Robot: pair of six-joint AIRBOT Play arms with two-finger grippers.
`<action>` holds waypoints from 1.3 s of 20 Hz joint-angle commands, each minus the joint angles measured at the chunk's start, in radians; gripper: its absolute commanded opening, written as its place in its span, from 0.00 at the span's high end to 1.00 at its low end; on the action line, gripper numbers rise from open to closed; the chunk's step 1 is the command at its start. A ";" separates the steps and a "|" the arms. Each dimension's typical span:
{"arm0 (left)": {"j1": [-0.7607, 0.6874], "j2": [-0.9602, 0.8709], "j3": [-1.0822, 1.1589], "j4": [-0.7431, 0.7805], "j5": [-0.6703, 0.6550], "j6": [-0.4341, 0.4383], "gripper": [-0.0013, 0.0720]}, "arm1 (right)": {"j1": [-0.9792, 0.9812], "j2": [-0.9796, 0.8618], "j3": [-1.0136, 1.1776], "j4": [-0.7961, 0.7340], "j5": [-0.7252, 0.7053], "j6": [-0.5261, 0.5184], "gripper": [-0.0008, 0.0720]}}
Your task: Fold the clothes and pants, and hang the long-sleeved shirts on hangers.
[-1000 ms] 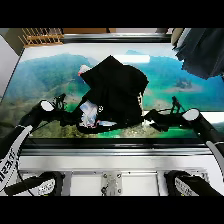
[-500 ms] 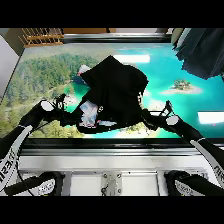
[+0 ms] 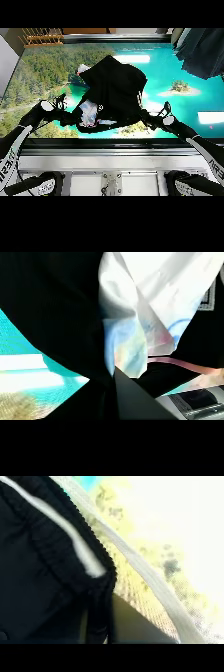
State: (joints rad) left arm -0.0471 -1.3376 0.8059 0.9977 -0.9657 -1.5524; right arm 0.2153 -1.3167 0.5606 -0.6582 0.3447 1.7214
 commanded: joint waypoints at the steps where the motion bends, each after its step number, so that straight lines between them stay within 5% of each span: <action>1: -0.001 0.000 0.002 -0.005 0.000 0.000 0.97 | 0.019 -0.011 0.025 -0.003 0.008 -0.152 0.97; 4: 0.015 0.059 0.014 -0.005 0.004 -0.004 0.97 | -0.005 0.033 0.119 -0.035 0.102 -0.317 0.97; 10: 0.101 0.407 0.424 -0.114 -0.088 -0.019 0.97 | -0.096 0.277 0.619 -0.254 0.495 -0.336 0.97; 14: 0.040 0.581 0.724 -0.126 0.002 -0.019 0.97 | -0.095 0.436 0.887 -0.229 0.589 -0.276 0.97; 19: -0.020 0.690 0.871 -0.126 0.135 -0.019 0.97 | -0.095 0.621 0.939 -0.229 0.589 -0.159 0.97; 26: 0.053 0.427 1.102 -0.126 0.072 -0.018 0.97 | -0.095 0.626 0.938 -0.233 0.671 0.031 0.97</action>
State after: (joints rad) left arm -0.0193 -0.7967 1.8175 0.8707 -0.8680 -1.5700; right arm 0.1204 -0.6746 1.4948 -0.8875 0.9581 1.6569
